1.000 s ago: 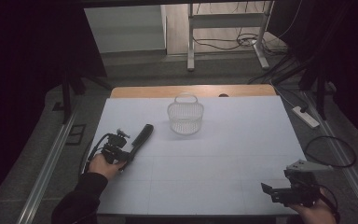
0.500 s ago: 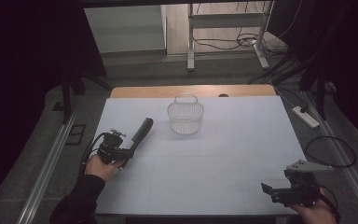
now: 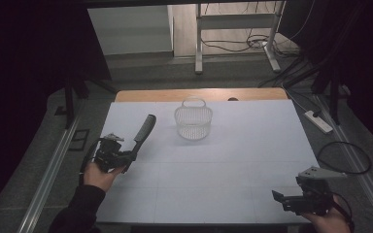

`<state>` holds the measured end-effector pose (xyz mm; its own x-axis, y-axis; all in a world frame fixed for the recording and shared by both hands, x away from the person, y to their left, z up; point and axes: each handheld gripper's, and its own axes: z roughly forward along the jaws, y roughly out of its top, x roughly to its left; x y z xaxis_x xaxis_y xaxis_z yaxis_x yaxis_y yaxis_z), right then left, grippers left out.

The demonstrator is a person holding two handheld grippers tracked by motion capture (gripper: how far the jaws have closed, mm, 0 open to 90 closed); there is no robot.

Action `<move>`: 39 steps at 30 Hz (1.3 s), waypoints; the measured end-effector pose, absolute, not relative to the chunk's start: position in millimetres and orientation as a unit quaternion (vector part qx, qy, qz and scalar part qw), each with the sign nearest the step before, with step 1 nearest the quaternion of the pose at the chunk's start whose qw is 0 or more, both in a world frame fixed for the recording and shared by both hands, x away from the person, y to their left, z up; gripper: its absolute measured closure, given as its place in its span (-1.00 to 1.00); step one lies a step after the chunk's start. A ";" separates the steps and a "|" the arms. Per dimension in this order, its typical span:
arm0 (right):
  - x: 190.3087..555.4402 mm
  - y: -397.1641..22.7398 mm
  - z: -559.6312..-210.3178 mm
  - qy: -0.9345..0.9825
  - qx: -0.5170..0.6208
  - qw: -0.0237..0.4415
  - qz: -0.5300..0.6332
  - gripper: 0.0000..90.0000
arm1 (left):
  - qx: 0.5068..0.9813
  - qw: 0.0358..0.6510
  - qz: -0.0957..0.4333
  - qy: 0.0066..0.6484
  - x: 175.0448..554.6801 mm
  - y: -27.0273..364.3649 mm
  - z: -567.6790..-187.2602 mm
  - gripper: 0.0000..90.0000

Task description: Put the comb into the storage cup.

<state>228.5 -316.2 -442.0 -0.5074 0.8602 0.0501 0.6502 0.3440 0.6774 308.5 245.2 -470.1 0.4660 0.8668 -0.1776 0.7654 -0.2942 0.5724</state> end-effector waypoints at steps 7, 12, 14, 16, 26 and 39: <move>228.5 -316.0 -442.1 0.804 0.469 0.161 0.327 -0.93 | 0.798 0.323 0.103 0.498 297.5 244.4 -462.3 0.61; 228.4 -315.9 -442.1 0.805 0.469 0.161 0.327 -0.93 | 0.798 0.332 0.109 0.492 291.7 243.4 -459.3 0.61; 228.5 -315.8 -442.1 0.805 0.469 0.161 0.327 -0.93 | 0.799 0.336 0.107 0.488 288.8 242.4 -458.4 0.61; 228.5 -315.6 -442.2 0.805 0.469 0.161 0.326 -0.93 | 0.800 0.337 0.107 0.485 286.4 241.0 -457.6 0.61; 228.5 -315.3 -442.3 0.806 0.468 0.161 0.325 -0.93 | 0.802 0.356 0.120 0.464 270.6 231.1 -449.8 0.61; 228.6 -315.1 -442.3 0.807 0.468 0.162 0.323 -0.93 | 0.798 0.384 0.130 0.447 255.0 225.0 -443.4 0.61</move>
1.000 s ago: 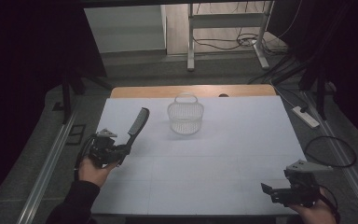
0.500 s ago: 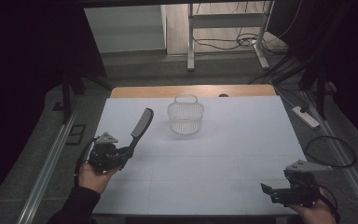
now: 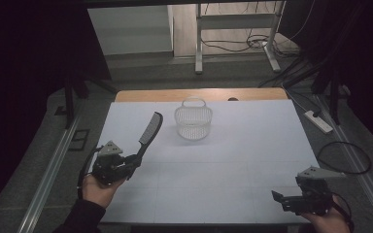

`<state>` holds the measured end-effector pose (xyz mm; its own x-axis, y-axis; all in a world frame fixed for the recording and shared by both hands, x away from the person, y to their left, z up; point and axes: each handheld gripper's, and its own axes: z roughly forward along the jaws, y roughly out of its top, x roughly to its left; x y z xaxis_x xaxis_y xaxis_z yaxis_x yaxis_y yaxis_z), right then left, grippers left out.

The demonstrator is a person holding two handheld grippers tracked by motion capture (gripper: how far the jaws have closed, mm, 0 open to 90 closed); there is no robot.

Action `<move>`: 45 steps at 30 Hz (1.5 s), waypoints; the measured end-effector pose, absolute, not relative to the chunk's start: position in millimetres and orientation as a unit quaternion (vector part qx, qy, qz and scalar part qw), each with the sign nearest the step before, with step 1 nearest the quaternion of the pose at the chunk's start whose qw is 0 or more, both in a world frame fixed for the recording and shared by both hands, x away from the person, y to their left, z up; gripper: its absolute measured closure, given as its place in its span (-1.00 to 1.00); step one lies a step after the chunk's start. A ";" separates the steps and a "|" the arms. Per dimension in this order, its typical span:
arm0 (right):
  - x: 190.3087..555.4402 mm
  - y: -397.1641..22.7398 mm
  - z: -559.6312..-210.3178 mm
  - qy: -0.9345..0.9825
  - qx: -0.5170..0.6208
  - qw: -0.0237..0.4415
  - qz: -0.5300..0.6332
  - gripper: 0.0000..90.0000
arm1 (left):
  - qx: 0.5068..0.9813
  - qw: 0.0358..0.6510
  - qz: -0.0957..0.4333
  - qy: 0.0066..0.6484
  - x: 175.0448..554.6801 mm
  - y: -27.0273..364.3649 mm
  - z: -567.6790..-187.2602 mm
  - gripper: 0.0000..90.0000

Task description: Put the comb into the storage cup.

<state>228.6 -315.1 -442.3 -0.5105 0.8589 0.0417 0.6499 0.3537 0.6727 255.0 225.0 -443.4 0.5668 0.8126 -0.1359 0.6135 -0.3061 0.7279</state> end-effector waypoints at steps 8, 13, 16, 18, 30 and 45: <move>228.5 -314.9 -442.2 0.807 0.466 0.161 0.324 -0.92 | 0.796 0.397 0.136 0.436 244.2 220.7 -439.8 0.61; 228.2 -314.6 -442.1 0.808 0.465 0.161 0.325 -0.92 | 0.798 0.400 0.141 0.427 236.5 214.9 -437.8 0.61; 228.2 -314.6 -442.1 0.808 0.464 0.162 0.325 -0.92 | 0.799 0.402 0.143 0.423 233.7 213.2 -437.0 0.61; 228.1 -314.6 -442.1 0.808 0.463 0.161 0.326 -0.92 | 0.799 0.405 0.146 0.419 229.1 210.4 -435.9 0.61; 227.1 -314.1 -441.6 0.810 0.458 0.165 0.328 -0.93 | 0.805 0.407 0.155 0.404 212.7 199.9 -433.8 0.61; 224.5 -313.9 -439.2 0.808 0.448 0.170 0.343 -1.00 | 0.816 0.401 0.157 0.386 213.1 192.2 -435.3 0.61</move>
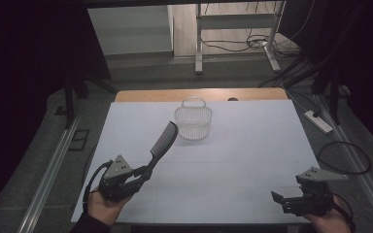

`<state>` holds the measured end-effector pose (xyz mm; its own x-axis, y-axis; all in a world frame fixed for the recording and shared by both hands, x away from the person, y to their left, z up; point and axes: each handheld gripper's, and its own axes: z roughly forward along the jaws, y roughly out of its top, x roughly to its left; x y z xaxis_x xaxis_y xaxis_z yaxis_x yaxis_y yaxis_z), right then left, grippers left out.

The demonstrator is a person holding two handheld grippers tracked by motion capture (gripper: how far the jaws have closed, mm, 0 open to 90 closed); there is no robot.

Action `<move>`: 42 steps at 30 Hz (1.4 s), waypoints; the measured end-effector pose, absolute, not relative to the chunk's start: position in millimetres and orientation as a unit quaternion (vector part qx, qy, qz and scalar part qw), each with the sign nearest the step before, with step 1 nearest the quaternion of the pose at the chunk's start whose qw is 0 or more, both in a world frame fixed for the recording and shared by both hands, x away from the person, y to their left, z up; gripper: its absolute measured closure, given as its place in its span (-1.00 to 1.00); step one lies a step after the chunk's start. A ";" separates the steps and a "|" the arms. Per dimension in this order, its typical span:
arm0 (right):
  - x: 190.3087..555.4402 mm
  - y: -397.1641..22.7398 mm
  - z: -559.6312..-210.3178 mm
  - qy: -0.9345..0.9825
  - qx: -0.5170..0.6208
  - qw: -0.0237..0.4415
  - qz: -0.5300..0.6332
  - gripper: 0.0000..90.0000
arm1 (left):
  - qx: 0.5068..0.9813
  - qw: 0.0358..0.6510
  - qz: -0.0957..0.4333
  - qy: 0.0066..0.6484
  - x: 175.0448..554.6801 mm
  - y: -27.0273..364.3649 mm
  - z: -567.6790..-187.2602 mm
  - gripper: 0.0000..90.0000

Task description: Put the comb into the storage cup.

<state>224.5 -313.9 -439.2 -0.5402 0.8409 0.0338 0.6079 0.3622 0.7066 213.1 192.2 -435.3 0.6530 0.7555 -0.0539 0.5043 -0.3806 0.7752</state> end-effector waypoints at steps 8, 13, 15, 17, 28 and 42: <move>225.7 -308.8 -434.0 0.805 0.431 0.172 0.371 -1.00 | 0.816 0.408 0.143 0.384 217.5 192.6 -437.3 0.61; 227.0 -305.7 -427.4 0.802 0.418 0.173 0.390 -1.00 | 0.820 0.404 0.144 0.378 219.2 189.2 -438.2 0.61; 227.7 -303.1 -425.2 0.800 0.413 0.174 0.398 -1.00 | 0.822 0.402 0.144 0.376 219.7 188.2 -438.5 0.61; 229.3 -300.9 -423.8 0.802 0.407 0.175 0.401 -1.00 | 0.822 0.402 0.144 0.376 219.7 187.5 -438.8 0.61; 239.9 -293.5 -417.8 0.808 0.400 0.136 0.410 -1.00 | 0.827 0.403 0.137 0.368 222.7 182.8 -440.3 0.61; 251.7 -279.1 -412.6 0.810 0.383 0.123 0.427 -1.00 | 0.830 0.406 0.127 0.361 227.0 176.2 -441.8 0.61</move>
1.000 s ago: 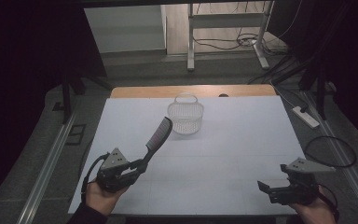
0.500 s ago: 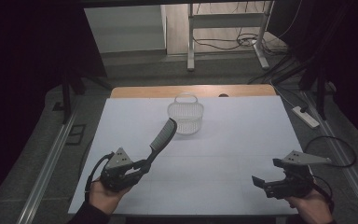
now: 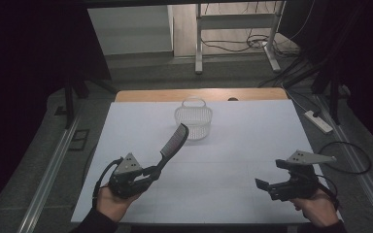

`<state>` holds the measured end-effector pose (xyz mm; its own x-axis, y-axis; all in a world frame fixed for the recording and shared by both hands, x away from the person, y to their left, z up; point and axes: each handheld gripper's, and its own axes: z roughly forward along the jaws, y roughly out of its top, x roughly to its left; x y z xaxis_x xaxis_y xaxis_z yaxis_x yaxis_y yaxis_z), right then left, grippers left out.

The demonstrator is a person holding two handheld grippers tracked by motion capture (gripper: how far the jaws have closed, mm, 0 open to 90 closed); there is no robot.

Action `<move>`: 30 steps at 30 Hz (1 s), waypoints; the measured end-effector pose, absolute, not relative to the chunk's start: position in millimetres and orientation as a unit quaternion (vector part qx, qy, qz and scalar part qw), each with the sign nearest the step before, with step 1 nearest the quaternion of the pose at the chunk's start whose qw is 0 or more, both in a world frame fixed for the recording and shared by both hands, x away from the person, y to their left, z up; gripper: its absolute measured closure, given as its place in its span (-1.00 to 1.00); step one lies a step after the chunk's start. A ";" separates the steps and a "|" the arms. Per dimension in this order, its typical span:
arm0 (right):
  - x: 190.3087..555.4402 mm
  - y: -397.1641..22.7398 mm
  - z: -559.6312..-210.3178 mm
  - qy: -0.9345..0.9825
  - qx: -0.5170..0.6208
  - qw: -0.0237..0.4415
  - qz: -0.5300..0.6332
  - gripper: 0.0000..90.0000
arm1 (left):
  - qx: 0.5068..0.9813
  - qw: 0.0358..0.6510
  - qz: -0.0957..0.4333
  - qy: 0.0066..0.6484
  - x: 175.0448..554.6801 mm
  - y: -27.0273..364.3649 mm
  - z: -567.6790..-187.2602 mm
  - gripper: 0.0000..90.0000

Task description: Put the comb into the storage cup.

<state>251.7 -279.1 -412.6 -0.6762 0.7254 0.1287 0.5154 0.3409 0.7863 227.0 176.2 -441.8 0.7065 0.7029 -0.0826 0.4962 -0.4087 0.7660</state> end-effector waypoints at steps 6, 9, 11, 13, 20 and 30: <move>257.3 -271.6 -409.5 0.810 0.384 0.105 0.430 -1.00 | 0.828 0.410 0.125 0.361 228.2 174.3 -442.5 0.61; 260.0 -266.0 -408.0 0.808 0.386 0.092 0.435 -1.00 | 0.828 0.411 0.123 0.361 228.8 174.3 -442.5 0.61; 262.2 -257.6 -406.6 0.813 0.382 0.090 0.430 -1.00 | 0.827 0.413 0.122 0.361 229.1 173.9 -442.5 0.61; 262.8 -254.9 -406.1 0.815 0.380 0.087 0.429 -1.00 | 0.827 0.415 0.121 0.361 229.6 173.0 -442.5 0.61; 267.9 -236.4 -404.5 0.832 0.364 0.080 0.412 -1.00 | 0.826 0.419 0.112 0.358 231.5 170.1 -443.6 0.61; 278.7 -220.2 -403.6 0.841 0.339 0.074 0.414 -1.00 | 0.827 0.423 0.104 0.355 234.7 165.4 -444.5 0.61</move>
